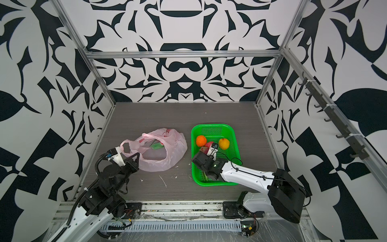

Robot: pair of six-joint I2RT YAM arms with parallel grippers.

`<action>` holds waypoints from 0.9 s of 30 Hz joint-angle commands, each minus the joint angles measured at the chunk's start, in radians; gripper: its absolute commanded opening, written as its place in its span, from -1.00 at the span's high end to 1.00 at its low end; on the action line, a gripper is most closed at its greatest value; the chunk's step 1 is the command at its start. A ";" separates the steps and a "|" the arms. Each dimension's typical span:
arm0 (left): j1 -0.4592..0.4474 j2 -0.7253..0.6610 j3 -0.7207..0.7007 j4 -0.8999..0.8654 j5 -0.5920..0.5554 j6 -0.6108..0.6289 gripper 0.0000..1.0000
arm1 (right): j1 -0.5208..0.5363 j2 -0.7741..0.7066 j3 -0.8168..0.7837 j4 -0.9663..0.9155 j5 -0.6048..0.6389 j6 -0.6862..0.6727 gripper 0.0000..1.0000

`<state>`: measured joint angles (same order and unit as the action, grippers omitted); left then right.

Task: Untie the knot of the plastic bag and take out the fruit
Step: Place the fruit in the basket.

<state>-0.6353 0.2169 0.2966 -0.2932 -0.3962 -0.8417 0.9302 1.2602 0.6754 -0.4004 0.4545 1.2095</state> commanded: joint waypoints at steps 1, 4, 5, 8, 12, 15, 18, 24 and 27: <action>-0.003 -0.014 -0.010 -0.017 -0.004 -0.011 1.00 | -0.007 0.005 0.006 0.014 0.008 0.013 0.02; -0.003 -0.015 -0.011 -0.020 -0.003 -0.013 1.00 | -0.010 0.010 0.007 0.012 0.005 0.013 -0.11; -0.003 -0.015 -0.014 -0.020 -0.003 -0.014 1.00 | -0.010 0.013 0.008 0.013 0.005 0.013 -0.15; -0.004 -0.014 -0.019 -0.020 -0.001 -0.017 1.00 | -0.011 0.017 0.012 0.009 0.005 0.014 -0.28; -0.003 -0.012 -0.021 -0.017 0.000 -0.017 1.00 | -0.011 0.028 0.023 0.003 0.009 0.013 -0.46; -0.002 -0.012 -0.019 -0.018 -0.002 -0.016 1.00 | -0.011 0.030 0.032 -0.007 0.009 0.012 -0.51; -0.004 -0.014 -0.019 -0.022 -0.004 -0.014 1.00 | -0.011 0.018 0.041 -0.022 0.014 0.012 -0.55; -0.002 -0.017 -0.029 -0.021 -0.004 -0.012 1.00 | -0.011 -0.018 0.082 -0.086 0.037 -0.008 -0.58; -0.003 -0.021 -0.037 -0.020 -0.001 -0.013 1.00 | -0.011 -0.021 0.110 -0.141 0.043 -0.019 -0.60</action>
<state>-0.6353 0.2111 0.2832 -0.3012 -0.3958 -0.8486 0.9241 1.2682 0.7315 -0.4683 0.4583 1.2083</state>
